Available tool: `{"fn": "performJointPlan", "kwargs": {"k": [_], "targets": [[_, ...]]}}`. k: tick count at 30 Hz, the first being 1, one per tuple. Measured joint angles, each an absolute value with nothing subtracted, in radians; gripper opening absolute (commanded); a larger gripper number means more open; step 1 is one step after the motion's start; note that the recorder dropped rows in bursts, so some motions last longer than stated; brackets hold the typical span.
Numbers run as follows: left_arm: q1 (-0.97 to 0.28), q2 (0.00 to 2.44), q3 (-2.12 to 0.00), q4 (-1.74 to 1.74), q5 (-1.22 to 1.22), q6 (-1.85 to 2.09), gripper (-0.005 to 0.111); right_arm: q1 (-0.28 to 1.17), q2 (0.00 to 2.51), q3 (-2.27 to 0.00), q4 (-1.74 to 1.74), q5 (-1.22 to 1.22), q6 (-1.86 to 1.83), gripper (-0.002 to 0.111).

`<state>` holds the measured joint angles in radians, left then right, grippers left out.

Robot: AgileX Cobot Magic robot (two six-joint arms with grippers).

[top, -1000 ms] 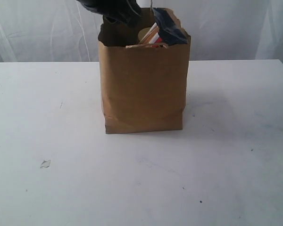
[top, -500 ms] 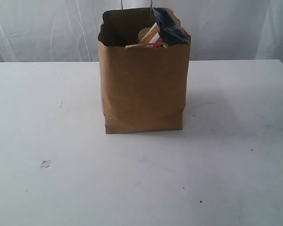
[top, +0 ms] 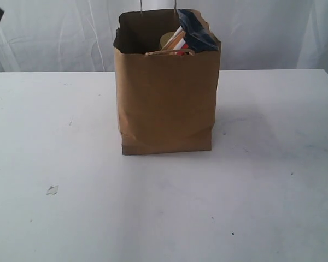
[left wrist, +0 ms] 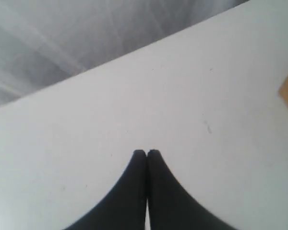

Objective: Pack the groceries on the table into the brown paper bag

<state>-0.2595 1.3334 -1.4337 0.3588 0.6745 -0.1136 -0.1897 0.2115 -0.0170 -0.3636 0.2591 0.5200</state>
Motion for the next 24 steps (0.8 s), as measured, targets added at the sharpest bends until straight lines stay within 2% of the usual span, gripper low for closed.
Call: {"fn": "performJointPlan", "kwargs": {"k": [7,11,19,24], "targets": [[-0.037,1.221,-1.121,0.359,0.464,-0.246,0.0,-0.19,0.211,-0.017,-0.364,0.259,0.52,0.0],[0.053,1.069,-0.939,0.359,0.312,-0.336,0.0,-0.19,0.211,-0.017,-0.364,0.259,0.52,0.0],[0.073,0.662,-0.683,0.359,0.032,-0.355,0.0,-0.19,0.211,-0.017,-0.364,0.259,0.52,0.0],[0.073,0.427,-0.653,0.381,0.056,-0.324,0.0,-0.19,0.211,-0.017,-0.364,0.259,0.52,0.0]]}}
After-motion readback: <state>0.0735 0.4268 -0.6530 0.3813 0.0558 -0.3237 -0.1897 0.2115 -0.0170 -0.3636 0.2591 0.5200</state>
